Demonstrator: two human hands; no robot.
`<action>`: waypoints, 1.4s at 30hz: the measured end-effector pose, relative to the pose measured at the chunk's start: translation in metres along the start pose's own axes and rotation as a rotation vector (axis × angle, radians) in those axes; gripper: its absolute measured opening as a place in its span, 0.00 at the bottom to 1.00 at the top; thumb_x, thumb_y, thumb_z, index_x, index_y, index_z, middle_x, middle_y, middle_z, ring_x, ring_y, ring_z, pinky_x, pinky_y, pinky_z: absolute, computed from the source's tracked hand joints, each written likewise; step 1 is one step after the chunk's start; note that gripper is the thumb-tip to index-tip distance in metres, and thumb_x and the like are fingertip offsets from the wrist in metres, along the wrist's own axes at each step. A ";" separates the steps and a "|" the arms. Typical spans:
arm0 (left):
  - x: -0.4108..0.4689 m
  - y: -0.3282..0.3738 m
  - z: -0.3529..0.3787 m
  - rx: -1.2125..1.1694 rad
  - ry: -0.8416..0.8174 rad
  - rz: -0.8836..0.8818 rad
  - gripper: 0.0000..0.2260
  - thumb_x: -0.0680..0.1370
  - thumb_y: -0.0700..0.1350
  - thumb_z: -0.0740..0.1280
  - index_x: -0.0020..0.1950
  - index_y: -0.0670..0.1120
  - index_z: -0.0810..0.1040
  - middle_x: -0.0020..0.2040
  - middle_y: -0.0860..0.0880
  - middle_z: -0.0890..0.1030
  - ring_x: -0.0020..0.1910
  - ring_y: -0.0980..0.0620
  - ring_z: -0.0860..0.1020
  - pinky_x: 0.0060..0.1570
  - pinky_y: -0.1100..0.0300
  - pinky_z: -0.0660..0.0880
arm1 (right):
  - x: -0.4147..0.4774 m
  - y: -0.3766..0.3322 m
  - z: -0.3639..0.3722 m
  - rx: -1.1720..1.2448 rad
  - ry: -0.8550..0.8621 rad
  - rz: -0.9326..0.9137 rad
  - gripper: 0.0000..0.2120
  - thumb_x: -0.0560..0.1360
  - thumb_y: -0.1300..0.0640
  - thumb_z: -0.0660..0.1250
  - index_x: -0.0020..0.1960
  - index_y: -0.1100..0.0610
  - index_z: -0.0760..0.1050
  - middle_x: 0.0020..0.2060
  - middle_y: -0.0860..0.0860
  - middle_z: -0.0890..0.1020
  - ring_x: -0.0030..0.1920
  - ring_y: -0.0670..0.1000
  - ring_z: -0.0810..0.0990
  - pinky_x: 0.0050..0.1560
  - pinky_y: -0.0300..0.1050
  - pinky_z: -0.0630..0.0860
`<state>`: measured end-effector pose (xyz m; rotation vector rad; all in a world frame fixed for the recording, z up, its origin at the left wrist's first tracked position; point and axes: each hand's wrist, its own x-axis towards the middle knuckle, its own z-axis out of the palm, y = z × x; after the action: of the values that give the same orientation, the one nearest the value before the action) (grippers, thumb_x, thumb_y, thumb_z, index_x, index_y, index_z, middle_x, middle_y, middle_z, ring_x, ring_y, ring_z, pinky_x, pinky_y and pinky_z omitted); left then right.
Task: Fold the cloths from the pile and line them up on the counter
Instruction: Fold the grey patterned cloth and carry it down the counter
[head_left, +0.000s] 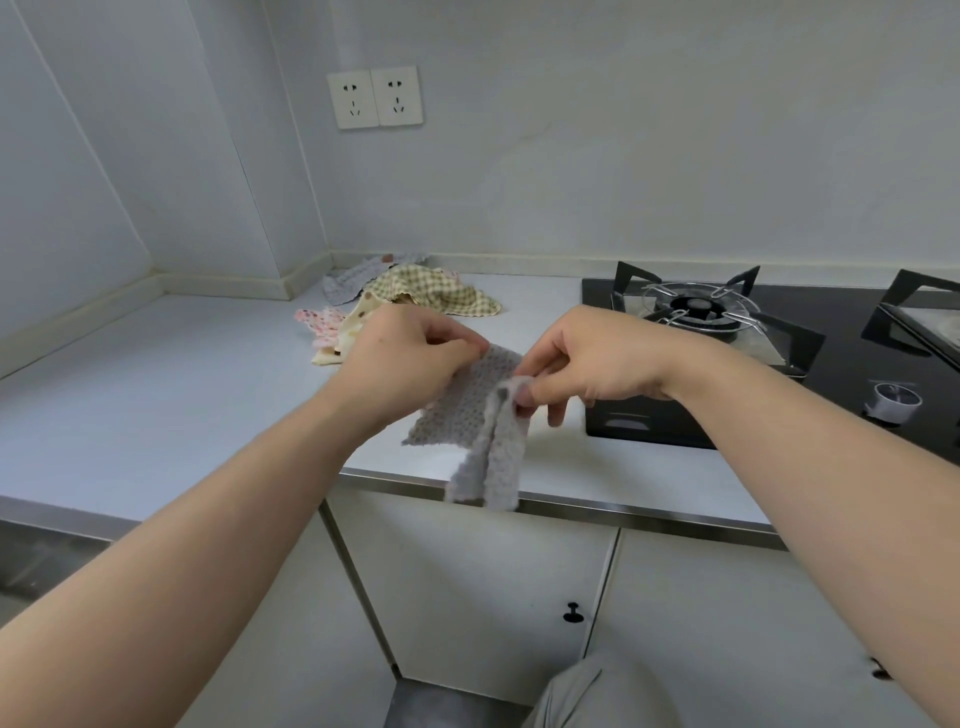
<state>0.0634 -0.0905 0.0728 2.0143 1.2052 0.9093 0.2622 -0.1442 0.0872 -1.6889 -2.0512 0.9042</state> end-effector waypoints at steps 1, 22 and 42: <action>-0.004 0.005 0.002 -0.020 0.000 0.036 0.04 0.76 0.47 0.72 0.43 0.51 0.87 0.26 0.60 0.78 0.23 0.62 0.71 0.24 0.70 0.65 | 0.001 -0.001 0.001 -0.003 0.045 -0.019 0.06 0.77 0.51 0.72 0.48 0.52 0.85 0.41 0.45 0.87 0.38 0.46 0.85 0.47 0.41 0.75; 0.006 0.006 0.003 -0.255 0.011 0.143 0.04 0.75 0.41 0.75 0.45 0.50 0.87 0.41 0.52 0.86 0.44 0.52 0.84 0.48 0.54 0.81 | -0.032 0.018 -0.016 -0.415 0.129 0.089 0.16 0.73 0.35 0.68 0.45 0.47 0.82 0.30 0.45 0.76 0.31 0.45 0.72 0.33 0.41 0.66; 0.036 0.114 0.208 -0.335 -0.311 0.281 0.06 0.78 0.41 0.71 0.47 0.52 0.82 0.44 0.50 0.84 0.44 0.56 0.81 0.47 0.63 0.77 | -0.205 0.127 -0.083 -0.202 0.527 0.203 0.24 0.74 0.39 0.69 0.31 0.58 0.75 0.29 0.56 0.74 0.30 0.50 0.69 0.34 0.46 0.66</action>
<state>0.2977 -0.1347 0.0509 1.9820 0.5697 0.8242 0.4582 -0.3080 0.0934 -2.0040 -1.6759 0.2559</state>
